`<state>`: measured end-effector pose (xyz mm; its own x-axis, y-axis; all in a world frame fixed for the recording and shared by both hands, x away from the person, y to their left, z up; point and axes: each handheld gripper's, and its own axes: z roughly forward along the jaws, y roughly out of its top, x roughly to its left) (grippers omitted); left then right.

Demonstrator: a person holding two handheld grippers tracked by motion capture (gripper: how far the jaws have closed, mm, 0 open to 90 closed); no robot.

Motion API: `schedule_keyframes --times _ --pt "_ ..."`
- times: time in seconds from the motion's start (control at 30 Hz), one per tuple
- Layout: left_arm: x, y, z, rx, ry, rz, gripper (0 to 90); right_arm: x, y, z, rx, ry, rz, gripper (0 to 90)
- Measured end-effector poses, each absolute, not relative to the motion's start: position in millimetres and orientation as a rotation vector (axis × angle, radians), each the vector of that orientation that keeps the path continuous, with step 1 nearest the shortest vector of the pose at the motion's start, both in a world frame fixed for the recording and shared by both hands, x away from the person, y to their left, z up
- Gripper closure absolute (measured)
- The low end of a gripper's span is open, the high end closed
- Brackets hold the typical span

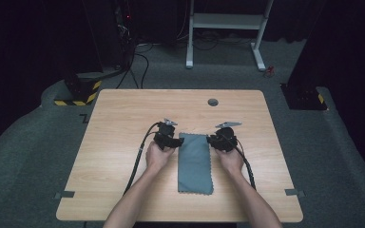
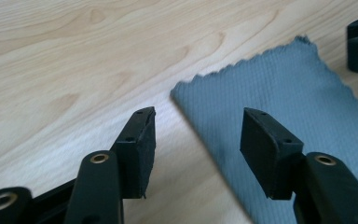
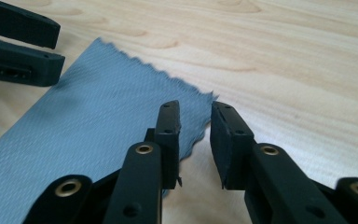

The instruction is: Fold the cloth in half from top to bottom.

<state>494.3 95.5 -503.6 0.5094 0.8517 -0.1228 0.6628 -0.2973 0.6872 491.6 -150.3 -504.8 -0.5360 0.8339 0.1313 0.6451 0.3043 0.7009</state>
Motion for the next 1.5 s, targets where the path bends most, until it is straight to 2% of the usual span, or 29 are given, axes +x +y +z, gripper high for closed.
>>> schedule_keyframes --times 0.27,0.4,0.57,0.77,0.97,1.5 --pt "510.2 88.0 -508.9 2.065 1.279 0.345 44.6 507.7 -146.0 -508.8 1.424 2.29 1.038 68.5" --pt "513.4 86.4 -510.5 2.077 1.28 0.359 45.1 512.4 -141.7 -510.5 1.424 2.282 1.013 70.3" --pt "515.9 80.9 -510.0 2.092 1.258 0.347 51.4 514.1 -141.0 -514.3 1.42 2.293 1.007 74.1" --pt "516.0 79.4 -510.8 2.093 1.241 0.355 68.3 514.8 -138.9 -515.7 1.387 2.319 1.022 86.1" --pt "519.7 86.6 -511.2 2.083 1.246 0.302 88.0 514.9 -138.8 -515.9 1.366 2.327 1.025 89.7" --pt "517.6 95.0 -497.1 2.006 1.192 0.27 89.1 509.9 -145.9 -499.4 1.326 2.306 1.091 90.0"
